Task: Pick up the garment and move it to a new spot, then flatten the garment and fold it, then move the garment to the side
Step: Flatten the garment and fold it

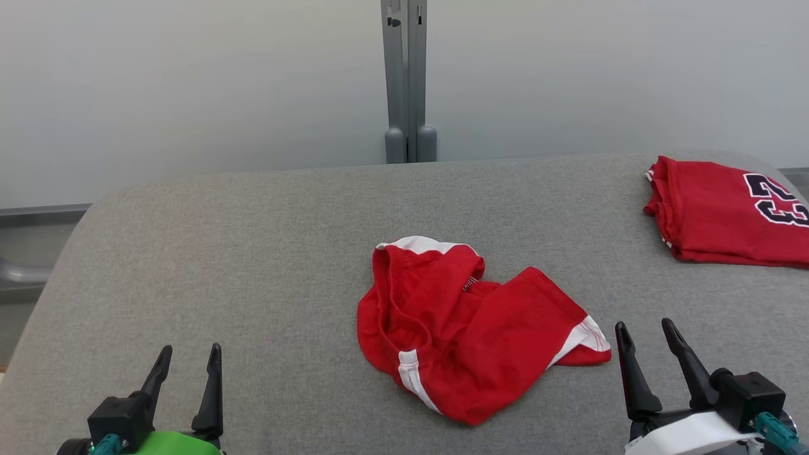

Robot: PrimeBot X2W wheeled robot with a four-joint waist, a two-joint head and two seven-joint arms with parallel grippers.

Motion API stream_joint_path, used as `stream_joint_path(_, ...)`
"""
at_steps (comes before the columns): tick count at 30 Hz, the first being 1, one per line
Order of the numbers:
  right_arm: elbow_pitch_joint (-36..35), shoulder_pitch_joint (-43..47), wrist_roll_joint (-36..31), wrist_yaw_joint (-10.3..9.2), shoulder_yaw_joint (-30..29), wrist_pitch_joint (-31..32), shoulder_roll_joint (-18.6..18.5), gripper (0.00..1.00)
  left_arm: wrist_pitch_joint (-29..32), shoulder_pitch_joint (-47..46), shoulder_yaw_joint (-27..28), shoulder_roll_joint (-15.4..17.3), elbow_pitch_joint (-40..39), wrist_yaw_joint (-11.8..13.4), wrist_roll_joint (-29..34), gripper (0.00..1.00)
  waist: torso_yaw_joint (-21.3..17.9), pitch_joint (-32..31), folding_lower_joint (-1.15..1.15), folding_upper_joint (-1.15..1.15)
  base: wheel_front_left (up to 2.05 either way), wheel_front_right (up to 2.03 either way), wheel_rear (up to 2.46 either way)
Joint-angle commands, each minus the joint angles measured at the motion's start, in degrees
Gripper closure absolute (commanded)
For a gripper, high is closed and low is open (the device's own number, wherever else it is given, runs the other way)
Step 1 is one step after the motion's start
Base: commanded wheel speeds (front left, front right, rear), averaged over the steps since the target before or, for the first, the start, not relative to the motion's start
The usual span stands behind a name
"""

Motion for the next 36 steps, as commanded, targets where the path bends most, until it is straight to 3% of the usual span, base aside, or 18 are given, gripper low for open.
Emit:
stream_joint_path(1,0.2,0.5,-0.2,-0.1,-0.1,-0.2,-0.1,0.0,-0.1,0.8,0.2,0.2,-0.1,-0.2,0.7,0.0,0.0,0.0,0.0,0.0,0.0,0.0,0.0)
stream_joint_path(28,0.9,0.0,0.0,-0.1,0.0,-0.2,-0.1,0.0,-0.1,0.6,0.1,0.2,0.0,-0.2,0.7,0.0,0.3,-0.3,0.0,0.0,0.0,0.0,0.0)
stream_joint_path(36,4.1,-3.8,-0.4,-0.1,1.4,-0.2,-2.3,0.0,-0.1,-7.1,-10.0,2.6,1.9,-0.2,0.7,0.0,-0.7,0.6,0.0,0.0,0.0,0.0,0.0)
